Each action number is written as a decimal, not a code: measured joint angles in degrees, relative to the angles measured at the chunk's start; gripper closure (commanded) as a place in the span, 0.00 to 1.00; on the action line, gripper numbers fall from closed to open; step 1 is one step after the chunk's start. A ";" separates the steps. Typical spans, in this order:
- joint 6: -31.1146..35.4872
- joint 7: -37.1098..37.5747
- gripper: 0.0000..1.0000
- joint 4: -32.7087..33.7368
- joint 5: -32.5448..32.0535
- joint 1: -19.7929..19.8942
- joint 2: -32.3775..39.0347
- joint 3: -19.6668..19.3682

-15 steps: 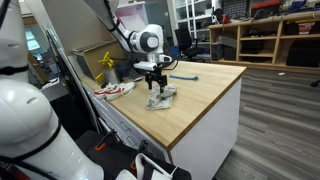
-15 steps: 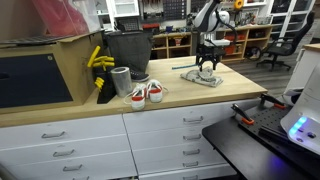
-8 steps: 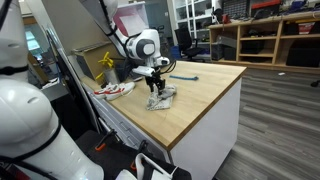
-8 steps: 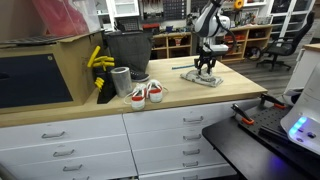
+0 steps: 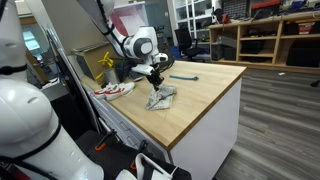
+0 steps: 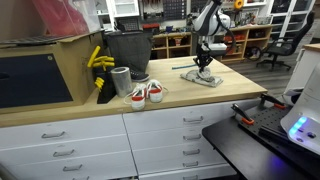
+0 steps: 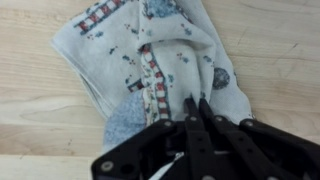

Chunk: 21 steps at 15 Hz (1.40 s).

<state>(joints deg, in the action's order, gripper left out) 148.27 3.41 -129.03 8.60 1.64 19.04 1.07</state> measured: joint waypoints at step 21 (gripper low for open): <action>-22.53 -5.04 0.30 -1.96 -21.13 -0.37 -9.97 -3.24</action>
<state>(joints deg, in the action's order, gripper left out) 125.74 -1.63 -130.99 -12.53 1.27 9.07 -2.18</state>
